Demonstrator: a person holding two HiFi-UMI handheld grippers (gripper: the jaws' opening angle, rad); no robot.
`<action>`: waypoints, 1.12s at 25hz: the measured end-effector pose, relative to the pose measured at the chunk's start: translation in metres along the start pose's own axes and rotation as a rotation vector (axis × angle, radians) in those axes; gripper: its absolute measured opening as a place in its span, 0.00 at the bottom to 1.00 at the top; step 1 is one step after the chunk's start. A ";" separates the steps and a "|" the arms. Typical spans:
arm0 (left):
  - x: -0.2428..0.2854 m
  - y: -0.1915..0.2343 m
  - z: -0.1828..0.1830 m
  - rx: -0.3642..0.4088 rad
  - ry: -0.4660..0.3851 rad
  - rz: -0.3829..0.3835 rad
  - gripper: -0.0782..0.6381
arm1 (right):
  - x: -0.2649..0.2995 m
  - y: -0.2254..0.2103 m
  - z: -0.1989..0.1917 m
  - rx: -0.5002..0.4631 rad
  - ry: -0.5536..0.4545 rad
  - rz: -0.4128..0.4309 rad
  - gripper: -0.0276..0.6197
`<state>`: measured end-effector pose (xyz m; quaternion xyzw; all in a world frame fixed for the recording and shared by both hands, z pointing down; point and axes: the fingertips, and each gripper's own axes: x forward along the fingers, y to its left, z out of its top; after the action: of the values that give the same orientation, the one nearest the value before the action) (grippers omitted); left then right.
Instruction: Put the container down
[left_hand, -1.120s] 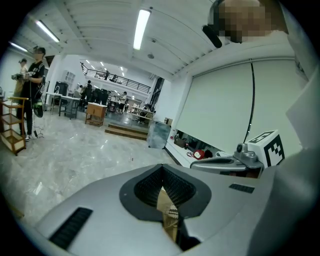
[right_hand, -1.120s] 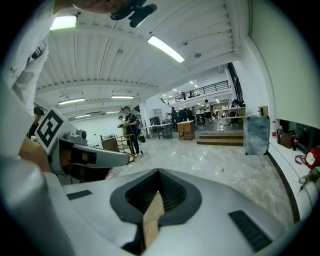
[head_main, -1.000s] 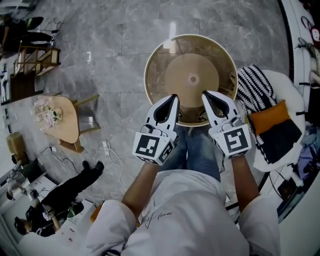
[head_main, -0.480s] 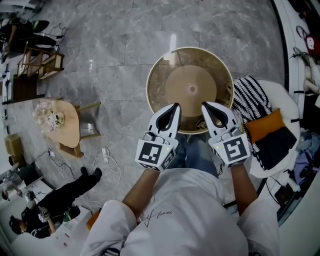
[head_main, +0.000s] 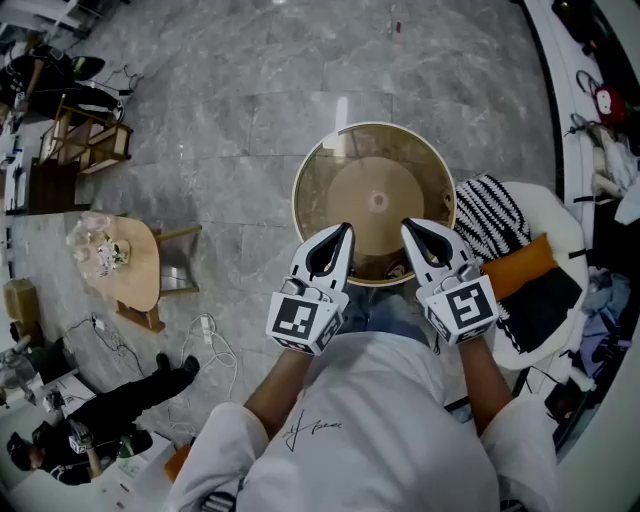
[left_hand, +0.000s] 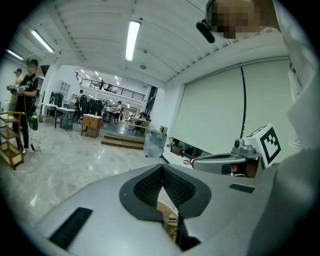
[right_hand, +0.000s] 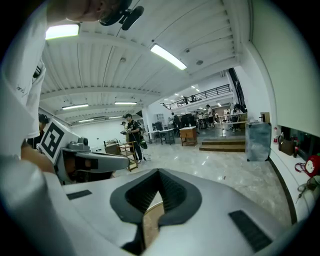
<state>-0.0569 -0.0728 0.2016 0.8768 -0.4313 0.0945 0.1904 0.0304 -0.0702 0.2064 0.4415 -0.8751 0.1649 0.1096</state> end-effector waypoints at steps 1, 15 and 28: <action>-0.002 -0.001 0.003 0.000 -0.003 0.000 0.13 | -0.002 0.001 0.003 -0.004 0.000 0.000 0.07; -0.037 -0.004 0.021 0.027 -0.025 -0.013 0.13 | -0.022 0.022 0.025 -0.021 -0.023 0.017 0.07; -0.063 -0.011 0.033 0.055 -0.062 -0.029 0.13 | -0.035 0.054 0.033 -0.031 -0.029 0.052 0.07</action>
<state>-0.0865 -0.0354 0.1482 0.8905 -0.4212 0.0765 0.1542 0.0055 -0.0272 0.1536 0.4190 -0.8903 0.1478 0.0996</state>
